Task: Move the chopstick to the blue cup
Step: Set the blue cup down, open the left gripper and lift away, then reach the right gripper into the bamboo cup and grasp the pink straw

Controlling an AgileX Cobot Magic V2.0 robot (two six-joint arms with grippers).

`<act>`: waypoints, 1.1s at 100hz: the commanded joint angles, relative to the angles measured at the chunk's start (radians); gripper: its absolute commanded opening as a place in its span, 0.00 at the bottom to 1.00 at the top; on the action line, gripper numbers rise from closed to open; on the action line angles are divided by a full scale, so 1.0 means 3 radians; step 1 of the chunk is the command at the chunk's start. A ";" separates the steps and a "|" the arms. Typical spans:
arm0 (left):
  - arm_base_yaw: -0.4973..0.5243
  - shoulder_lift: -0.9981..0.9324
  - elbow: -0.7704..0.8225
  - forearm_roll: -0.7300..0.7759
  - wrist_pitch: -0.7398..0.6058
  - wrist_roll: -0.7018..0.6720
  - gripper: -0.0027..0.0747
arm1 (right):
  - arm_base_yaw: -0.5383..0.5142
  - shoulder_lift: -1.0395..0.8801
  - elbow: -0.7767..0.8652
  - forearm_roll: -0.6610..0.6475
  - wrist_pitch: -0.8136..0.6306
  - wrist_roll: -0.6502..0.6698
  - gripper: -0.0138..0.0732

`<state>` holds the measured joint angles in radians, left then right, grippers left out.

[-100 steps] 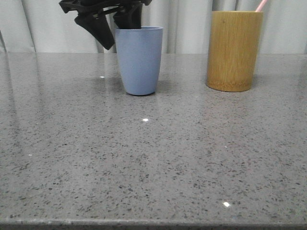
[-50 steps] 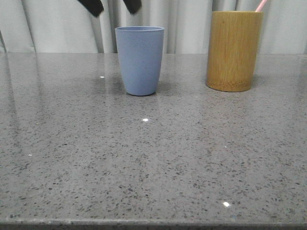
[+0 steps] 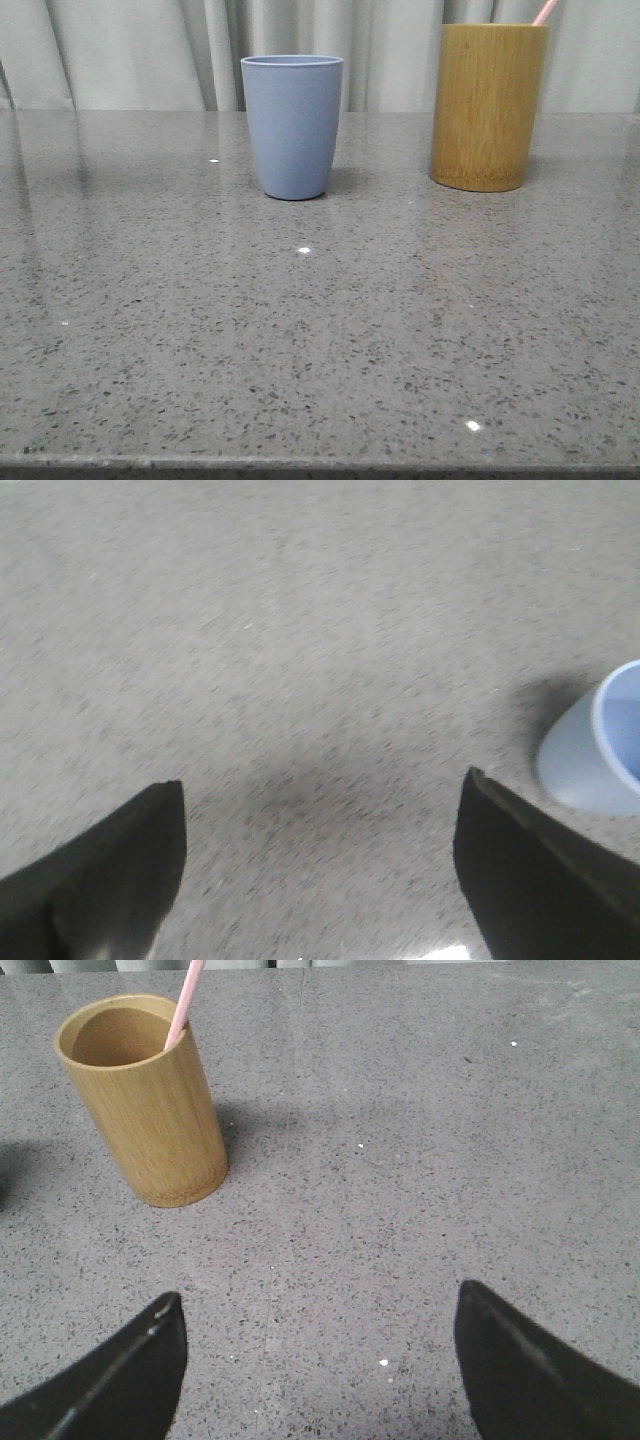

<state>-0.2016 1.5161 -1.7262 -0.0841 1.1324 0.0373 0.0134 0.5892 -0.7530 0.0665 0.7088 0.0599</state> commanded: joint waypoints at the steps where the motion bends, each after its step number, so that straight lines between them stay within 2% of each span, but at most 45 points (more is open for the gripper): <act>1: 0.0150 -0.0411 0.0221 -0.0028 -0.0273 0.0008 0.73 | -0.0012 0.0022 -0.0119 0.0006 -0.0261 -0.0002 0.80; 32: 0.0583 -0.1819 0.1959 0.0031 -0.0830 0.0008 0.73 | -0.0012 0.0022 -0.0119 0.0006 -0.0264 -0.0002 0.80; 53: 0.0711 -0.2746 0.2811 -0.0006 -0.0967 -0.0088 0.73 | -0.0012 0.0022 -0.0119 0.0006 -0.0264 -0.0002 0.80; 67: 0.0711 -0.3157 0.3064 0.0001 -0.0967 -0.0088 0.73 | -0.0012 0.0022 -0.0119 0.0024 -0.0319 -0.0002 0.80; 81: 0.0711 -0.3279 0.3126 0.0014 -0.0967 -0.0088 0.73 | -0.0006 0.0026 -0.0119 0.0226 -0.0511 -0.0041 0.80; 96: 0.0711 -0.3279 0.3126 0.0014 -0.0974 -0.0088 0.73 | 0.0029 0.0111 -0.0119 0.0469 -0.0970 -0.0298 0.80; 110: 0.0711 -0.3279 0.3126 0.0014 -0.0982 -0.0088 0.73 | 0.0126 0.0340 -0.0119 0.0532 -0.1408 -0.0350 0.80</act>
<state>0.0108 0.5287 -0.7644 -0.0732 0.9136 0.0221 0.0357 0.6434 -0.7530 0.2049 0.4511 -0.0220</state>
